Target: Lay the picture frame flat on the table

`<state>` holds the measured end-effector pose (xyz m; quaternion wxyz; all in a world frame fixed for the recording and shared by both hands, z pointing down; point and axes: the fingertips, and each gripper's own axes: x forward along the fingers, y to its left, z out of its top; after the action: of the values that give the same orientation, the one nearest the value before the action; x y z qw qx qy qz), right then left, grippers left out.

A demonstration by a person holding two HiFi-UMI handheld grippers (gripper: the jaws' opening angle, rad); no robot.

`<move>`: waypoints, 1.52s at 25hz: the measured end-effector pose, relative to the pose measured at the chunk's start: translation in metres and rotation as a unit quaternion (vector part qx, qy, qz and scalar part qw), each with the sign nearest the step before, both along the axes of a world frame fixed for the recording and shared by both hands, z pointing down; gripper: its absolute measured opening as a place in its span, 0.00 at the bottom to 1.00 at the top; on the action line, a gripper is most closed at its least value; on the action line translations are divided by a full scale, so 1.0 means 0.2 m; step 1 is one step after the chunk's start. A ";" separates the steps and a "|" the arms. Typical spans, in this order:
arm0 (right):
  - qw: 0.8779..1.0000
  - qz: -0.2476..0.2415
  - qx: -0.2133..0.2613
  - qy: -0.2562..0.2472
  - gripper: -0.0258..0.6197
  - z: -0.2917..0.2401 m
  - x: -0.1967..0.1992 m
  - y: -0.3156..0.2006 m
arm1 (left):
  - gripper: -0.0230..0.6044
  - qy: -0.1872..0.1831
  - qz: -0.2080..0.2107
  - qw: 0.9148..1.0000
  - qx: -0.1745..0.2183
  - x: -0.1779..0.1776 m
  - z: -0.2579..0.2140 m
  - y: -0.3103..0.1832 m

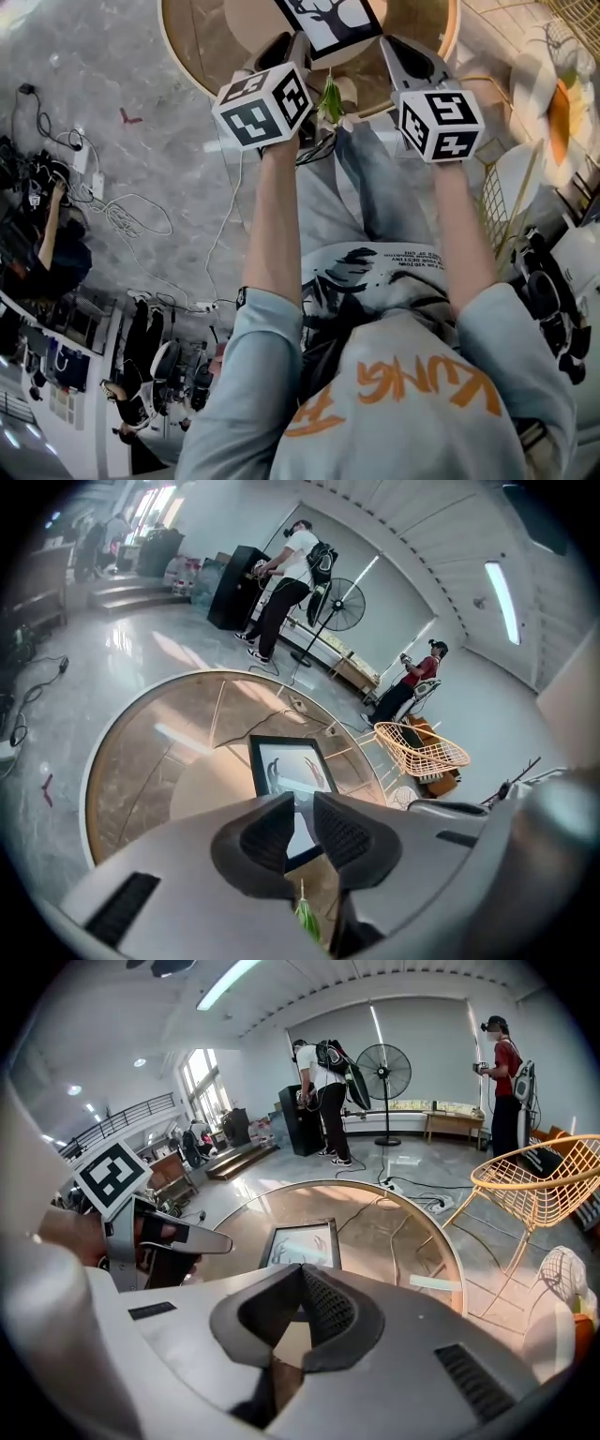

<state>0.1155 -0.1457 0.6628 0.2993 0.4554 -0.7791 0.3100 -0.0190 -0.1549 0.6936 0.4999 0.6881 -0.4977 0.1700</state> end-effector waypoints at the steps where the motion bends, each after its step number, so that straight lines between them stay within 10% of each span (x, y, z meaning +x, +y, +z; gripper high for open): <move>1: 1.000 -0.001 0.001 -0.003 0.04 -0.02 0.00 0.02 | 0.14 -0.007 -0.003 1.000 0.007 0.01 -0.03 0.02; 24: 0.994 -0.025 0.058 -0.090 0.03 -0.92 -0.21 0.04 | 0.07 0.002 -0.055 0.983 0.178 -0.05 -1.14 0.12; 38: 0.969 -0.015 0.215 -0.122 0.04 -1.79 -0.17 -0.13 | 0.07 -0.032 -0.083 0.938 0.336 -0.14 -2.01 0.08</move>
<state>0.0815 -0.1715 0.3052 0.1017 0.4558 -0.8650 0.1834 -0.0460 -0.1388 0.2926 0.2354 0.7664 -0.5971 -0.0270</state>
